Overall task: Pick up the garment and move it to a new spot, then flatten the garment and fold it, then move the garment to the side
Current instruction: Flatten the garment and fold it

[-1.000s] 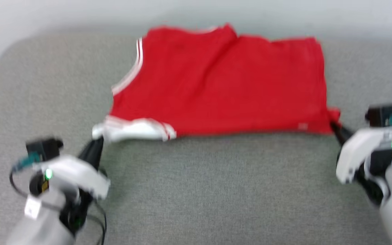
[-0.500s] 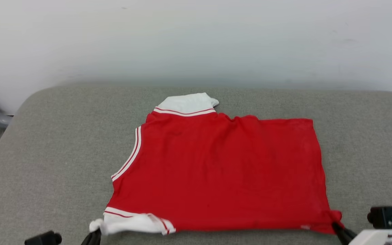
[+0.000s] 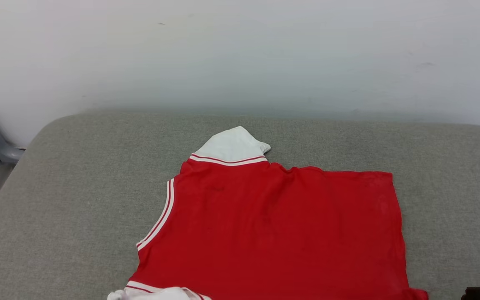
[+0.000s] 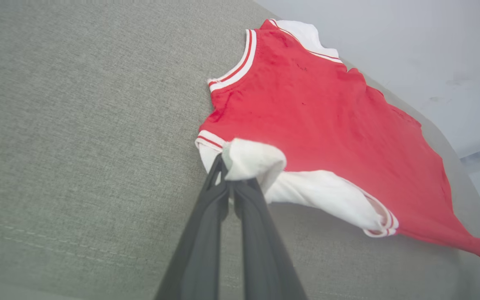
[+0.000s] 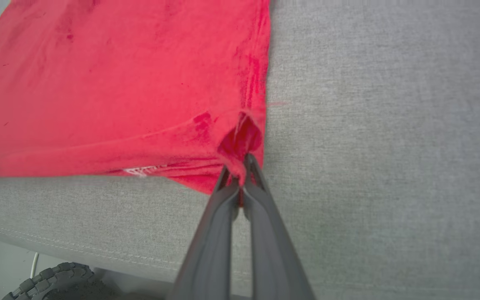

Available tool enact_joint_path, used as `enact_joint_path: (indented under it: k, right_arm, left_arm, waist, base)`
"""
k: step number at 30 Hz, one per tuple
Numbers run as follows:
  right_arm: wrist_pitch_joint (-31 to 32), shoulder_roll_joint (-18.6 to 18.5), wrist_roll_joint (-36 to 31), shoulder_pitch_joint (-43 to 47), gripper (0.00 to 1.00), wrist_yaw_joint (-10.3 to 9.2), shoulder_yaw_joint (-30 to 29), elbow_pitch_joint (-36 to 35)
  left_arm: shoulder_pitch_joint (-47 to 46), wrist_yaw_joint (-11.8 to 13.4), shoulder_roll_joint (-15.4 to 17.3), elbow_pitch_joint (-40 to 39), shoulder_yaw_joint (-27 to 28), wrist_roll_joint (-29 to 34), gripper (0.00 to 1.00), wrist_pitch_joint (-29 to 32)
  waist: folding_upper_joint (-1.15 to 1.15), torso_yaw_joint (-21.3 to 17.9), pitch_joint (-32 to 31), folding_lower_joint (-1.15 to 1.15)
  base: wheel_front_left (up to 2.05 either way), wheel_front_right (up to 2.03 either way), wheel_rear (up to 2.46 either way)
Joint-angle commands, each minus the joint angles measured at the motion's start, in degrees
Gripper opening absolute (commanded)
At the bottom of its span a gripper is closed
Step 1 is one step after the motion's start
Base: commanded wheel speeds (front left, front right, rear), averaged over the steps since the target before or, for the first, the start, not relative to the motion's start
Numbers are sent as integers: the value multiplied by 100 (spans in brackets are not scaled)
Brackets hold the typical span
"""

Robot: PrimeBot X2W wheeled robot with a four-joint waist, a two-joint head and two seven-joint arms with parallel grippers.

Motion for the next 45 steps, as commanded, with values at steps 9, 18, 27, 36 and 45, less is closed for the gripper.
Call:
enact_joint_path:
  k: [9, 18, 27, 36, 45]
  right_arm:
    - [238, -53, -206, -622, 0, -10, -41, -92]
    - [201, -194, -340, -1476, 0, -9, 76, 135]
    - [79, -192, -444, -2006, 0, -8, 169, 815]
    - [-269, -193, -440, -2226, 96, -8, 342, 1435]
    - [-1983, -173, -485, -2192, 100, -8, 288, 1162]
  left_arm:
    - [-1116, -274, -51, 150, -110, 286, 0, 160]
    - [-2368, -814, -416, 1136, -289, 503, 0, 101]
    - [-3237, -1414, -847, 2441, -481, 526, 0, 75]
    - [-3716, -1849, -1172, 3591, -678, 404, 11, 273]
    - [-3834, -1893, -1163, 3954, -651, 496, 100, -42]
  waist:
    - [-1, -24, 237, 1]
    - [-1, -94, 836, 1]
    - [-1, -72, 1303, 1]
    - [-1, -73, 1402, 1]
    - [-1, -36, 1079, 1]
  base:
    - [0, 0, 0]
    - [0, 0, 0]
    - [0, 0, 0]
    - [0, 0, 0]
    - [0, 0, 0]
